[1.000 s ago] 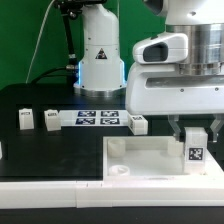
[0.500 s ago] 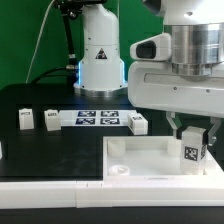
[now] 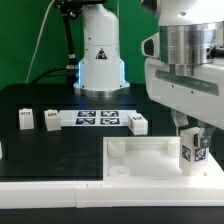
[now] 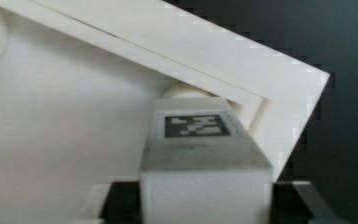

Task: Assemble one leg

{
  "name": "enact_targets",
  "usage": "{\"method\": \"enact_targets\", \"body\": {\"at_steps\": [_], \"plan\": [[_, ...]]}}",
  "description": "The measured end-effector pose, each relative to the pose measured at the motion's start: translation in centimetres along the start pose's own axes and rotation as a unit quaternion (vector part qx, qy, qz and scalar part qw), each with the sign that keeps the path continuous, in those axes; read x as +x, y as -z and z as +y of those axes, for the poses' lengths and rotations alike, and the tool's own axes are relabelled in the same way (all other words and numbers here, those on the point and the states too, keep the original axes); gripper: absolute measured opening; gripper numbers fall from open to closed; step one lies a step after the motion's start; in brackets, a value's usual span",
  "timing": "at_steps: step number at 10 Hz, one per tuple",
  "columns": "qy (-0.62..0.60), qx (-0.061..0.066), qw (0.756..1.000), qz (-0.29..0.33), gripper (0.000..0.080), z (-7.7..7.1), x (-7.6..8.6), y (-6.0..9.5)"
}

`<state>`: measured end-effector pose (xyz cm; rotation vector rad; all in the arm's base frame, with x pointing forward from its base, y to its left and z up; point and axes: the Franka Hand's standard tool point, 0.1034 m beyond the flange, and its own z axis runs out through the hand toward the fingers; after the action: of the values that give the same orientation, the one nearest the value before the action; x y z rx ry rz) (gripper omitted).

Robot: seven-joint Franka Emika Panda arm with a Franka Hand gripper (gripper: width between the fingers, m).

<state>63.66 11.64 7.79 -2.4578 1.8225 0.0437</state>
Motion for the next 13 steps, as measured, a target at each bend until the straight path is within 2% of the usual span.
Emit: {"method": "enact_targets", "body": {"at_steps": [1,4,5,6,7,8,10,11,13], "plan": [[-0.068,0.001,0.998,-0.001,0.0290,-0.01,-0.09,-0.01],[-0.037,0.001,0.999,-0.001,0.0291,-0.01,-0.11,-0.02],[-0.034,0.001,0.999,-0.001,0.0475,-0.02,-0.20,-0.03],[-0.022,0.000,1.000,-0.001,0.0608,-0.03,-0.36,-0.05],[0.031,0.000,1.000,0.000,0.0608,-0.05,-0.42,-0.03],[0.077,0.000,0.997,-0.001,0.0642,-0.07,-0.51,-0.04],[0.194,0.000,0.981,-0.001,0.0648,-0.07,-0.55,-0.05],[0.240,0.000,0.971,-0.001,0.0649,-0.07,-0.59,-0.05],[0.359,-0.003,0.933,0.003,0.0649,-0.05,-0.57,-0.06]]}}
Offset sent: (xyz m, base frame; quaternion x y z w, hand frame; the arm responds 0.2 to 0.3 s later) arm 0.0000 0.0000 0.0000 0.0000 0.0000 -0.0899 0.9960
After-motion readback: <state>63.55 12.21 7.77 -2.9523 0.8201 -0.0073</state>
